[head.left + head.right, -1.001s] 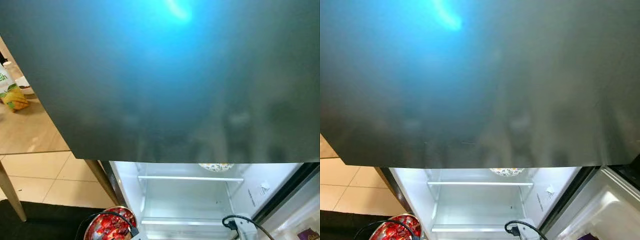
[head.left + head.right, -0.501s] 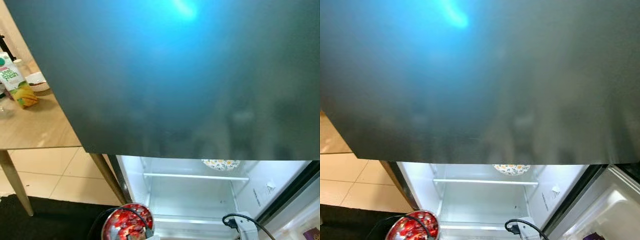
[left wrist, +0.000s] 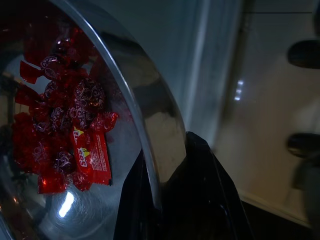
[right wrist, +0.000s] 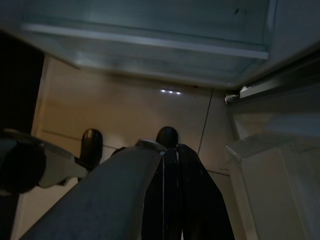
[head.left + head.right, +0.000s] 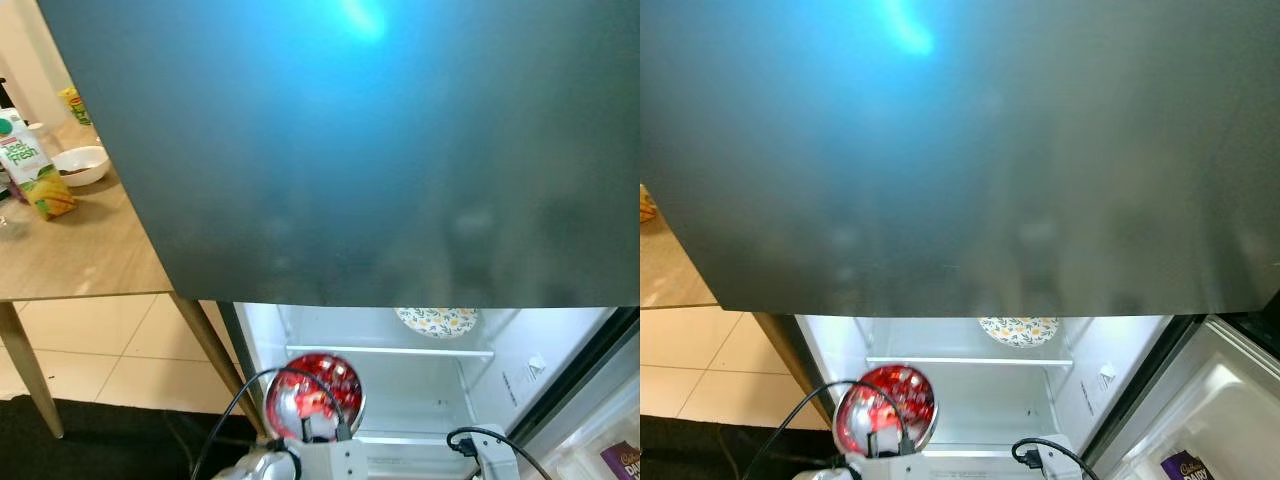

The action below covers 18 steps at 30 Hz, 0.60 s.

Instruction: Restocking fridge

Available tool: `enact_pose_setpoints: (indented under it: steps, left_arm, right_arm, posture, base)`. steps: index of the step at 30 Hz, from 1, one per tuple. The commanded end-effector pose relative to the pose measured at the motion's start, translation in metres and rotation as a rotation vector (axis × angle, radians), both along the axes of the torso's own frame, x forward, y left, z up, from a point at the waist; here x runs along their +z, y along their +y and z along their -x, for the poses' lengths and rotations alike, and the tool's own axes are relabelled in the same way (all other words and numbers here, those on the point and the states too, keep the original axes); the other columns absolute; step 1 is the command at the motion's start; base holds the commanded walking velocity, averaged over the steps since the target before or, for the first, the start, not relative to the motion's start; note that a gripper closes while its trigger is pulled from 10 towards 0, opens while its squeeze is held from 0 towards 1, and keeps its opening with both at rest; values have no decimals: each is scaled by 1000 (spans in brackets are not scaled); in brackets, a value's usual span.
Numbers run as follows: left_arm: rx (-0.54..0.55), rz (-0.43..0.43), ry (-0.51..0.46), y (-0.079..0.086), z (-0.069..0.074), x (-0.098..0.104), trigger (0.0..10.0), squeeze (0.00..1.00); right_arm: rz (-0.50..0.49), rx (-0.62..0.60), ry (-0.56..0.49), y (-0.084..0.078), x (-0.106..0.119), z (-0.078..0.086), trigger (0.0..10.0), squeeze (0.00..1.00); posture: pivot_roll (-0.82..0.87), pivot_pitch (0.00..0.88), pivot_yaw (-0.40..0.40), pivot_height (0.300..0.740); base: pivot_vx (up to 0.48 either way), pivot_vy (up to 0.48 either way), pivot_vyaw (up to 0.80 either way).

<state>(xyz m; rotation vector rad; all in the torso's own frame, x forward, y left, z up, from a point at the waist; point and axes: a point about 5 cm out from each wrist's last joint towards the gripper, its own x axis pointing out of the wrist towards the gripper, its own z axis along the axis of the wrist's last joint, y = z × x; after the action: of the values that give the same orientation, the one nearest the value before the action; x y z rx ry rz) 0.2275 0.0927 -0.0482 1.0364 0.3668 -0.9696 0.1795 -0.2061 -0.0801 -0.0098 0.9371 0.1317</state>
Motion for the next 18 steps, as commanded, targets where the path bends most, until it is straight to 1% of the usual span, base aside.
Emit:
enact_pose_setpoints:
  steps: [1,4,6,8,10,13,18]
  left_arm:
    - [-26,9,-36,-5,-4,4,10000,0]
    - [-28,17,-41,-6,-6,6,10000,0]
    - [-41,21,-38,-8,-4,5,10000,0]
    - [-54,22,-35,-9,-2,5,10000,0]
    - [-56,22,-35,-9,-2,4,10000,0]
    - [-69,-6,-27,-8,4,0,10000,0]
    - [-67,-10,-28,-7,5,-1,10000,0]
  right_arm:
    - [-22,-3,-46,4,5,-12,10000,0]
    - [-50,16,-82,10,10,-21,10000,0]
    - [-98,44,-117,18,15,-30,10000,0]
    - [-122,64,-132,23,18,-34,10000,0]
    - [-125,67,-134,23,18,-35,10000,0]
    - [-120,118,-147,35,22,-44,10000,0]
    - [-125,131,-161,39,25,-49,10000,0]
  posture:
    - [-101,0,37,740]
    - [-103,0,39,740]
    - [-105,0,42,740]
    - [-105,0,42,740]
    - [-105,0,42,740]
    - [-108,0,48,740]
    - [-109,0,55,725]
  base:
    - [0,0,0]
    - [0,0,0]
    - [0,0,0]
    - [0,0,0]
    - [0,0,0]
    - [0,0,0]
    - [0,0,0]
